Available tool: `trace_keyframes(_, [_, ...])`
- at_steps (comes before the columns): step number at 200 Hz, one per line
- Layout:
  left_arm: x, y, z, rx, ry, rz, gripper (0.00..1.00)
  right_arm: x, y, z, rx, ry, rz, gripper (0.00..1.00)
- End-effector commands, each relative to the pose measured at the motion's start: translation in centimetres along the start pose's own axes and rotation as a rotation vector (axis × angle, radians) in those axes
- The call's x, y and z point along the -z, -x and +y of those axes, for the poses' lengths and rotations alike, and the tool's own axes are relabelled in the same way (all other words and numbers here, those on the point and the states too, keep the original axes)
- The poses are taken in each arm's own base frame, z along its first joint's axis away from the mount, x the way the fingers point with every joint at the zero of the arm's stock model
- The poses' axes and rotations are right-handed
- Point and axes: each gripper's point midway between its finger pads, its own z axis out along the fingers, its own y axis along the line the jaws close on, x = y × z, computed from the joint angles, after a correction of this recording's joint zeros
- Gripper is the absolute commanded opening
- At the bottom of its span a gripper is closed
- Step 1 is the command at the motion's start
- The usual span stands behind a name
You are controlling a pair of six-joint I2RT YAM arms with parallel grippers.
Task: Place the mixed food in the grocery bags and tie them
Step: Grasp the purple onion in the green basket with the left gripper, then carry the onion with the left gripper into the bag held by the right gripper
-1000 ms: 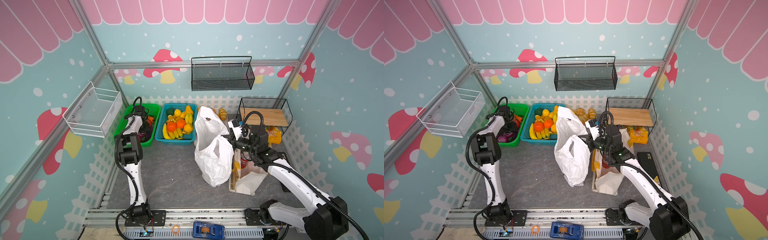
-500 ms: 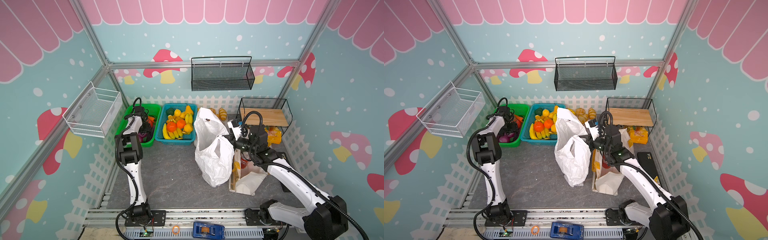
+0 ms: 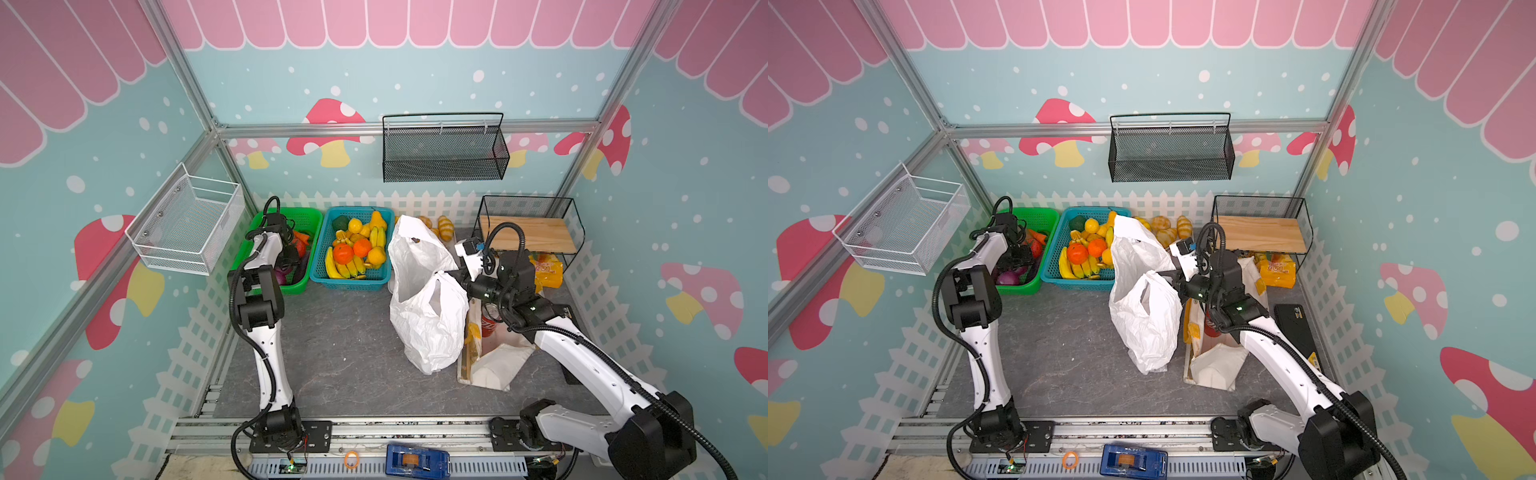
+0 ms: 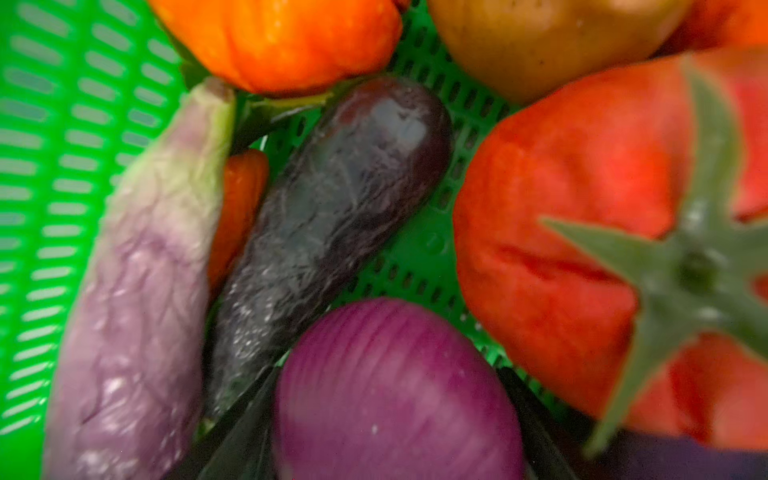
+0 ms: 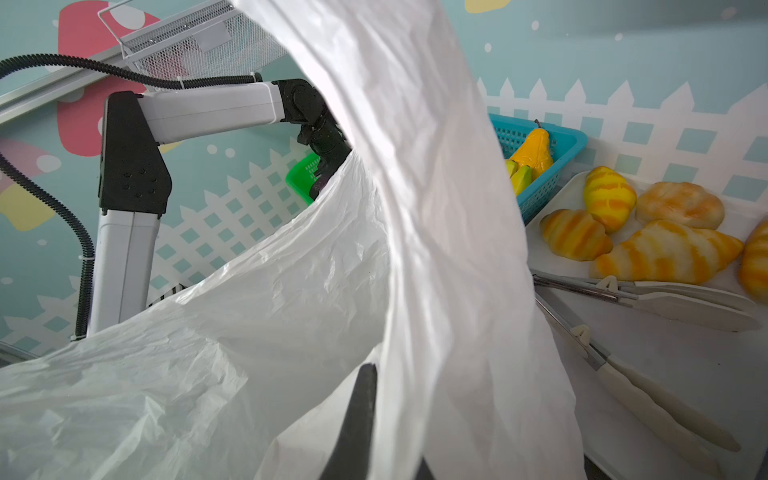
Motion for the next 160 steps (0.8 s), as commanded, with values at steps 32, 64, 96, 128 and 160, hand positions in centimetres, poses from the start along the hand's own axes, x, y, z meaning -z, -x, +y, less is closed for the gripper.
trace_keyframes(32, [10.5, 2.0, 0.1, 0.107, -0.071, -0.150, 0.57, 0.1, 0.0, -0.1, 0.019, -0.004, 0.000, 0.00])
trace_keyframes(64, [17.1, 0.3, -1.1, 0.152, -0.160, -0.234, 0.55, 0.2, 0.2, -0.2, 0.012, -0.021, -0.009, 0.00])
trace_keyframes(96, [25.4, -4.3, -5.6, 0.114, -0.381, -0.350, 0.54, 0.2, 0.3, -0.5, 0.001, -0.038, -0.012, 0.00])
trace_keyframes(128, [34.5, -12.7, -12.5, -0.079, -0.701, -0.413, 0.54, 0.4, 0.4, -0.9, -0.002, -0.064, -0.015, 0.00])
trace_keyframes(160, [43.9, -20.7, -18.4, -0.294, -1.058, -0.457, 0.54, 0.2, 0.3, -1.2, 0.009, -0.074, -0.009, 0.00])
